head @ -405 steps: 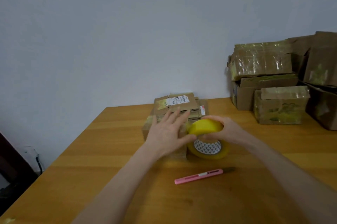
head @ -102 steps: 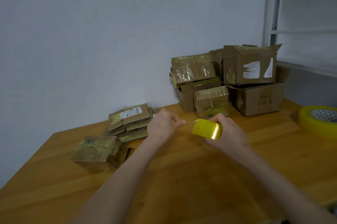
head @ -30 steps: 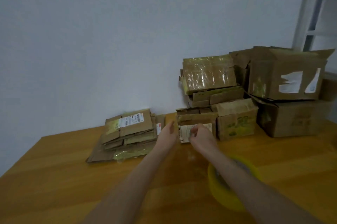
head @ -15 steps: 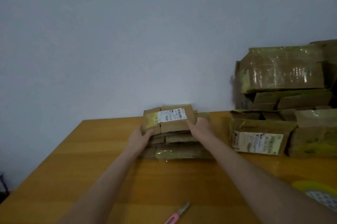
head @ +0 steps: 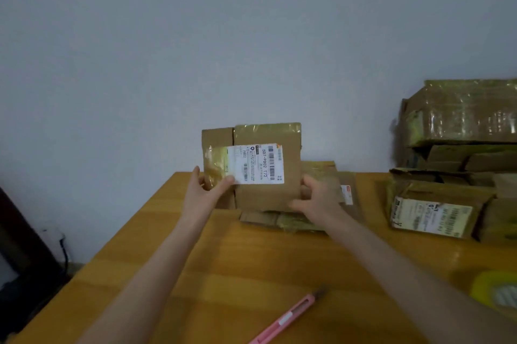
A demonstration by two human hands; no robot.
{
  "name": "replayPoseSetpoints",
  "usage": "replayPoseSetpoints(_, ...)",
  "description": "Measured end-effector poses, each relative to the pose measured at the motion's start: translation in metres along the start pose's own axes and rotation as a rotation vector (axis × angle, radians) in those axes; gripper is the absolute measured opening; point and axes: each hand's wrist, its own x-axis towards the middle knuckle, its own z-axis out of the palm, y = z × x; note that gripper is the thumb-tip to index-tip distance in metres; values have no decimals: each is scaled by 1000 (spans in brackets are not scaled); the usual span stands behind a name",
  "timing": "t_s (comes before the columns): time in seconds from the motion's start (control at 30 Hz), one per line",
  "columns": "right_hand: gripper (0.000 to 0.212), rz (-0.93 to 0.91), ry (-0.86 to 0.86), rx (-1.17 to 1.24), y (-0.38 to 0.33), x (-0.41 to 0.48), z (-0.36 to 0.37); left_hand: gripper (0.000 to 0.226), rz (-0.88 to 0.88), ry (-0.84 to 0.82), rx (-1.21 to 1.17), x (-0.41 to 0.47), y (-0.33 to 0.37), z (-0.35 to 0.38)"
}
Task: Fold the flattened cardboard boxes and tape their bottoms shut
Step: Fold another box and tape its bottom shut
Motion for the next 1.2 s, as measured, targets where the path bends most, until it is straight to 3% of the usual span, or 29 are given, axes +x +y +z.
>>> replayPoseSetpoints(0.13, 65, 2, -57, -131, -6, -41, 32, 65, 135, -60, -9, -60, -7, -32)
replayPoseSetpoints(0.33, 82, -19, -115, -81, 5, -87, 85, 113, 84, -92, -22, -115, -46, -60)
replayPoseSetpoints(0.5, 108, -130, -87, -115, 6, -94, 96, 113, 98, -96, -25, -127, -61, -83)
replayPoseSetpoints(0.6, 97, -282, -67, -130, -1, -91, 86, 91, 218, -14, 3, -130, -58, -92)
replayPoseSetpoints(0.73, 72, -350, -178, -364, -4, -90, 82, 64, 290, -80, 89, -129, -52, -83)
replayPoseSetpoints(0.9, 87, -221, -249, -356, -9, -87, 80, 45, 225, -93, -71, -122, -47, -71)
replayPoseSetpoints(1.0, 74, -186, -123, -175, -11, -80, 78, 50, 274, -36, -89, -114, -38, -70)
replayPoseSetpoints(1.1, 91, -146, -42, -114, -14, -70, 74, 78, 223, -72, -140, -105, -32, -66)
replayPoseSetpoints(1.2, 71, -177, -66, -173, -13, -65, 73, 59, 244, -77, -43, -95, -39, -66)
